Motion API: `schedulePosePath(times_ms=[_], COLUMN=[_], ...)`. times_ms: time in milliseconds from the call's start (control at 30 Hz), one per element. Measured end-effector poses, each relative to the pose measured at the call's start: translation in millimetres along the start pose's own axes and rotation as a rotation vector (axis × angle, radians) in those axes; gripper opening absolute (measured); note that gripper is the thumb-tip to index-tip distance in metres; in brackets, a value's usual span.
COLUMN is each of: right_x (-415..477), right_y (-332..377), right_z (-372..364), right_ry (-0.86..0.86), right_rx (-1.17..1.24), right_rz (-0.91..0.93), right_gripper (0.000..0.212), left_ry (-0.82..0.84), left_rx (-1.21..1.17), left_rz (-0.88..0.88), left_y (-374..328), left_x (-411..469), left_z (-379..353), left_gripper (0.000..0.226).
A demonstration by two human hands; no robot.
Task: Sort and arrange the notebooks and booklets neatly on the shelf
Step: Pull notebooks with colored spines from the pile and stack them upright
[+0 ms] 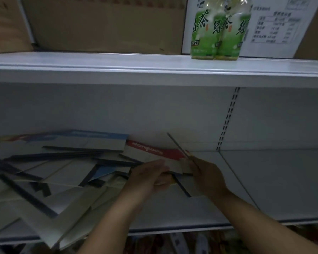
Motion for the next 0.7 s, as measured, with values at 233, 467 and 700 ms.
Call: schedulePosePath(times_ms=[233, 467, 700], right_x=[-45.9, -6.5, 15.0], right_y=[99.0, 19.3, 9.6], right_z=[8.5, 21.0, -48.5], right_ry=[0.155, 0.015, 0.444], right_rx=[0.302, 0.532, 0.214], right_rz=[0.387, -0.034, 0.040], right_gripper=[0.033, 0.029, 0.046], left_ry=[-0.164, -0.367, -0.424], left_rx=[-0.133, -0.196, -0.272], left_rz=[-0.114, -0.296, -0.337], left_y=[7.8, -27.1, -31.8], left_x=[3.6, -5.8, -21.2], left_z=[9.1, 40.2, 47.8], left_gripper=[0.024, 0.038, 0.022])
Point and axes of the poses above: each hand's wrist, its own x-axis towards the middle knuckle, its own z-axis out of the back of the hand, y = z × x, the point moved 3 cm from there along x, towards the middle knuckle, and after that the axes turned 10 degrees about -x, right-handed, at the moved point
